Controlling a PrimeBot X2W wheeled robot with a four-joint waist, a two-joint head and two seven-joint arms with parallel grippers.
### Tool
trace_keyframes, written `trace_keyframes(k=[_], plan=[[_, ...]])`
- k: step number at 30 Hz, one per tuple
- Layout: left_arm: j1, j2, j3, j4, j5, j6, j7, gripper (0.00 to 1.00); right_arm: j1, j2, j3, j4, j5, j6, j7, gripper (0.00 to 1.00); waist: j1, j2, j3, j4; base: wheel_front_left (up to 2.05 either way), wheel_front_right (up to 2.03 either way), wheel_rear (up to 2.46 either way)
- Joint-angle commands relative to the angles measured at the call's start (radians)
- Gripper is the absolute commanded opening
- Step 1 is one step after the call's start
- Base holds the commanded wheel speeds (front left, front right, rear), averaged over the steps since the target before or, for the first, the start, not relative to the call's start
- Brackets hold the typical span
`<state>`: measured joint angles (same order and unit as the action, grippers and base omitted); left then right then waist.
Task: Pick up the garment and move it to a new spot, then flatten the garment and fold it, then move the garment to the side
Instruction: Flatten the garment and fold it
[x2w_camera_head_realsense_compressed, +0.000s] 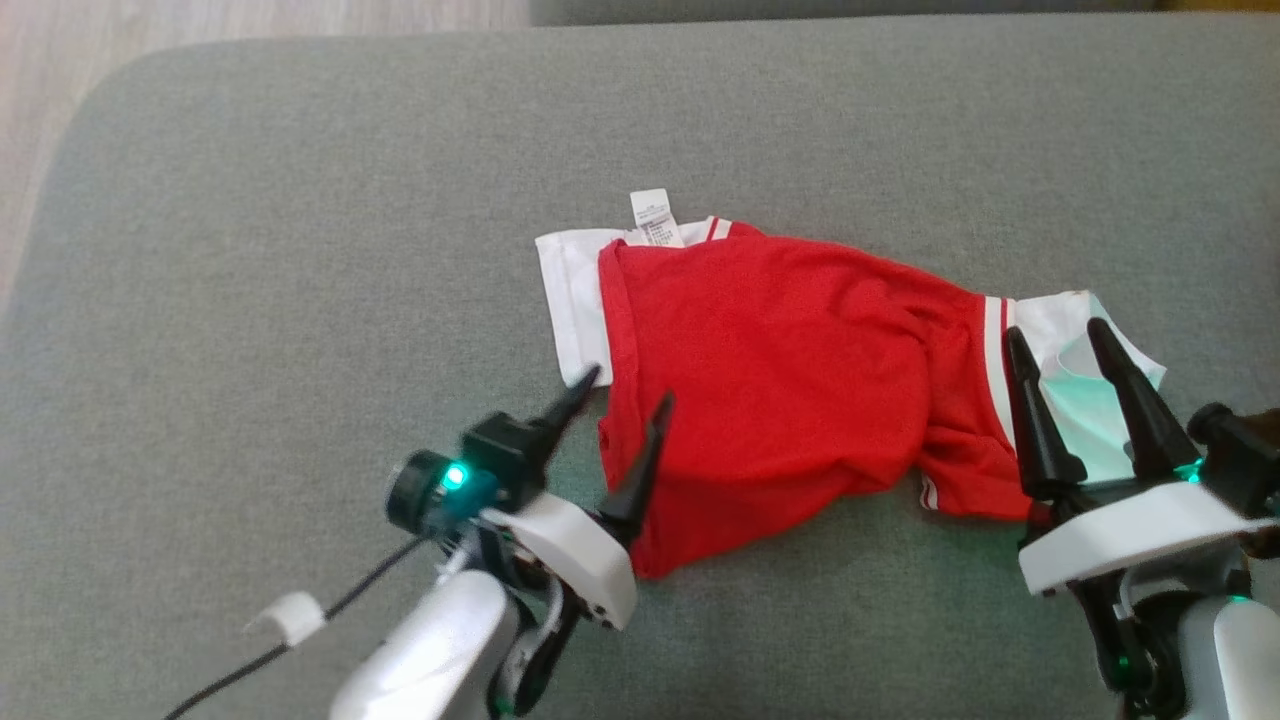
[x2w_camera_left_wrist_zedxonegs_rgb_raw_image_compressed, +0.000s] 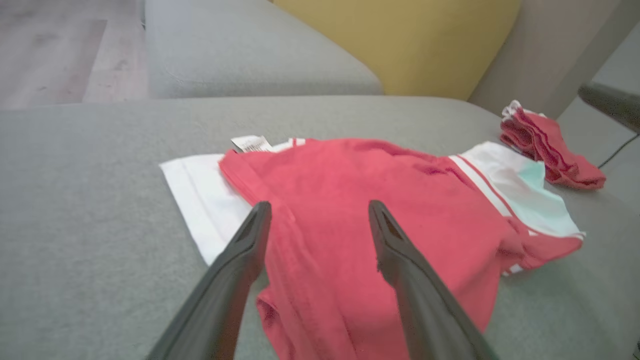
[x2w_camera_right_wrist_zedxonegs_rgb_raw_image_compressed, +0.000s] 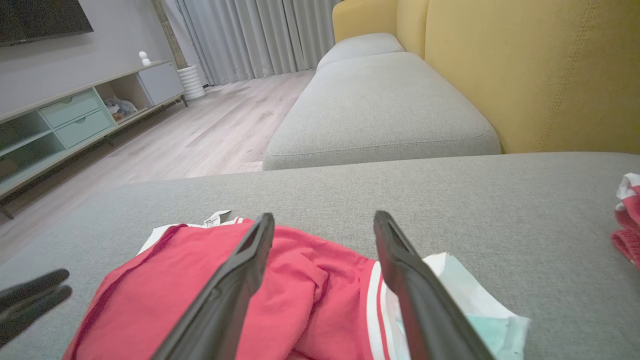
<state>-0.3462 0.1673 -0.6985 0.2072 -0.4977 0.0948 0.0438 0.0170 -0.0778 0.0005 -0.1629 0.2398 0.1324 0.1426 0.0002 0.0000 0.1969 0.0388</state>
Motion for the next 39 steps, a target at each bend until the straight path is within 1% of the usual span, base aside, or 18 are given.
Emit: trace_keyframes(k=[1,3,4,7,10,11,12,15,18,22,28,34,37,39], plan=[[-0.048,-0.011,0.009,0.023,0.010,-0.010,0.005,1.00,-0.037,-0.014,0.024,-0.027,0.008,-0.002,0.003,1.00,-0.0002,0.0000,0.012,-0.008,0.00,0.00,0.00],[-0.056,-0.026,-0.003,0.078,0.012,-0.012,0.007,1.00,-0.040,-0.014,0.025,-0.024,0.010,-0.002,0.003,1.00,-0.0002,0.0000,0.017,-0.012,0.00,0.00,0.00],[-0.056,-0.026,-0.003,0.078,0.012,-0.012,0.007,1.00,-0.040,-0.014,0.025,-0.024,0.010,-0.002,0.003,1.00,-0.0002,0.0000,0.017,-0.012,0.00,0.00,0.00],[-0.064,-0.038,-0.005,0.149,0.010,-0.003,0.009,1.00,-0.043,-0.013,0.027,-0.017,0.012,-0.002,0.004,1.00,-0.0002,0.0000,0.020,-0.018,0.00,0.00,0.00],[-0.056,-0.052,-0.005,0.190,-0.017,-0.021,0.008,1.00,-0.043,-0.011,0.026,-0.011,0.016,-0.002,0.004,1.00,-0.0002,0.0000,0.021,-0.024,0.00,0.00,0.00],[-0.055,-0.054,-0.007,0.196,-0.023,-0.031,0.003,0.44,-0.042,-0.010,0.024,-0.008,0.018,-0.002,0.006,1.00,-0.0002,0.0000,0.020,-0.025,0.00,0.00,0.00],[-0.052,-0.056,-0.007,0.200,-0.031,-0.039,-0.003,0.00,-0.042,-0.008,0.023,-0.006,0.019,-0.002,0.007,1.00,-0.0002,0.0000,0.020,-0.026,0.00,0.00,0.00],[-0.034,-0.048,0.003,0.204,-0.043,-0.044,-0.028,0.00,-0.041,-0.005,0.024,-0.002,0.022,-0.002,0.007,1.00,-0.0002,0.0000,0.017,-0.029,0.00,0.00,0.00],[-0.002,-0.025,0.026,0.181,-0.055,-0.030,-0.057,0.00,-0.037,-0.001,0.018,0.001,0.025,-0.002,0.007,1.00,-0.0002,0.0000,0.012,-0.031,0.00,0.00,0.00],[0.055,0.021,0.048,0.116,-0.058,0.003,-0.067,0.00,-0.030,0.004,0.012,0.005,0.028,-0.002,0.012,1.00,-0.0002,0.0000,0.010,-0.029,0.00,0.00,0.00],[0.194,0.090,0.069,-0.024,-0.078,0.080,-0.024,0.00,-0.023,0.009,0.009,0.008,0.029,-0.002,0.015,1.00,-0.0002,0.0000,0.009,-0.024,0.00,0.00,0.00],[0.336,0.133,0.092,-0.139,-0.112,0.151,0.008,0.00,-0.020,0.011,-0.002,0.010,0.028,-0.002,0.018,1.00,-0.0002,0.0000,0.004,-0.009,0.00,0.00,0.00],[0.380,0.145,0.097,-0.164,-0.124,0.167,0.011,0.00,-0.018,0.011,-0.006,0.010,0.027,-0.002,0.022,1.00,-0.0002,0.0000,-0.001,-0.002,0.00,0.00,0.00],[0.390,0.143,0.094,-0.165,-0.131,0.160,0.005,0.00,-0.017,0.011,-0.010,0.008,0.025,-0.002,0.025,1.00,-0.0002,0.0000,-0.005,0.001,0.00,0.00,0.00]])
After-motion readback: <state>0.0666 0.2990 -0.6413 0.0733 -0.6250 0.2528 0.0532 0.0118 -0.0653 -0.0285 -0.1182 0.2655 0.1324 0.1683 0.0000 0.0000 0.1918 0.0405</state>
